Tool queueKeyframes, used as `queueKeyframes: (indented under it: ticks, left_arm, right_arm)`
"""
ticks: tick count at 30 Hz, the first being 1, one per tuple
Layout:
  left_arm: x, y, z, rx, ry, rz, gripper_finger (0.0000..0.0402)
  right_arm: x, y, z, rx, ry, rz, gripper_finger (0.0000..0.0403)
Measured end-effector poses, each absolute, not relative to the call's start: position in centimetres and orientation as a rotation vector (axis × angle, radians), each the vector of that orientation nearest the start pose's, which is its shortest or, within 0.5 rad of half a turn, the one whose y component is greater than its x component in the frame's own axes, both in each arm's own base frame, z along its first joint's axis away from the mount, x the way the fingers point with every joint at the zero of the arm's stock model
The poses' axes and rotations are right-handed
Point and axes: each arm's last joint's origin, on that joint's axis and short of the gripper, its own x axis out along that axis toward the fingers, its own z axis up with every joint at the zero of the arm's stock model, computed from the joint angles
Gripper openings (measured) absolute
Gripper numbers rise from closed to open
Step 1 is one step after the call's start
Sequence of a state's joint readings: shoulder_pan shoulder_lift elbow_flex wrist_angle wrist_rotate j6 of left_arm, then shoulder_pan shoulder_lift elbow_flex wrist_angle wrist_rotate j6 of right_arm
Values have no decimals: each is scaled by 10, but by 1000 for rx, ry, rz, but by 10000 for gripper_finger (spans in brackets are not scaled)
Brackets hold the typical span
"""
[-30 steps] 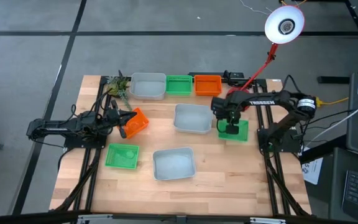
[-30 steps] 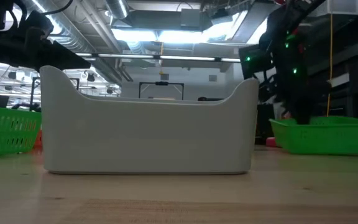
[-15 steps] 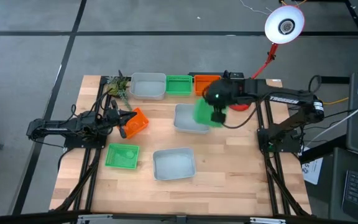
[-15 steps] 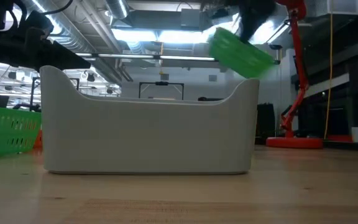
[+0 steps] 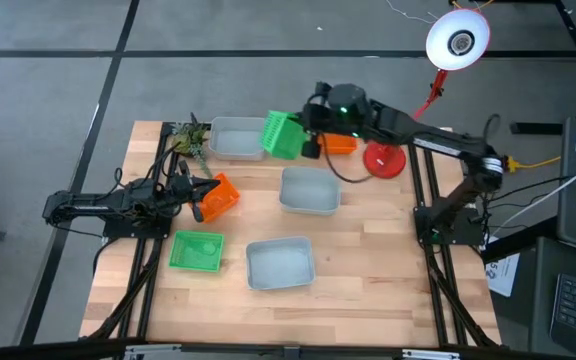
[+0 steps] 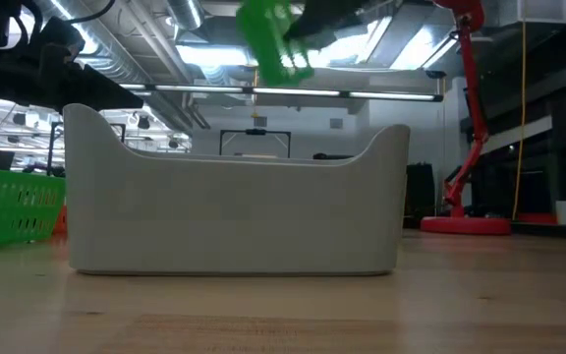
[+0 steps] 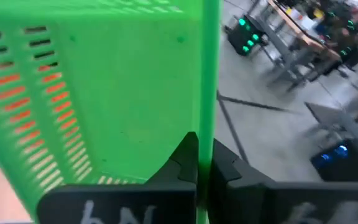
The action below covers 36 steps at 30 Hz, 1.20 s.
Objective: Stack baskets by color
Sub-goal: Stack the middle right green bin on top of the top green bin
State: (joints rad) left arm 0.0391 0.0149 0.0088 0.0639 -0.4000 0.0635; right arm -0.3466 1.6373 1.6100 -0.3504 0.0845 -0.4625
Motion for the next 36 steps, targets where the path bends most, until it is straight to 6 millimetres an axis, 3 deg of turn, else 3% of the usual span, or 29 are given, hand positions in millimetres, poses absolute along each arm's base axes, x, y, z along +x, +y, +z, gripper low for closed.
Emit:
queueKeyframes:
  ticks: [7,12,22,28,36]
  left_arm:
    - [95,15,171,52,-43,440,0]
    - [95,15,171,52,-43,440,0]
    - [95,15,171,52,-43,440,0]
    - [95,15,171,52,-43,440,0]
    - [95,15,171,52,-43,440,0]
  right_arm:
    - [374,-205,324,-315,694,-420,0]
    - [374,-237,306,-244,834,-442,0]
    - [371,-246,286,-185,941,-394,0]
    - [371,-246,286,-188,933,-397,3]
    - [372,-250,278,-179,960,-393,79]
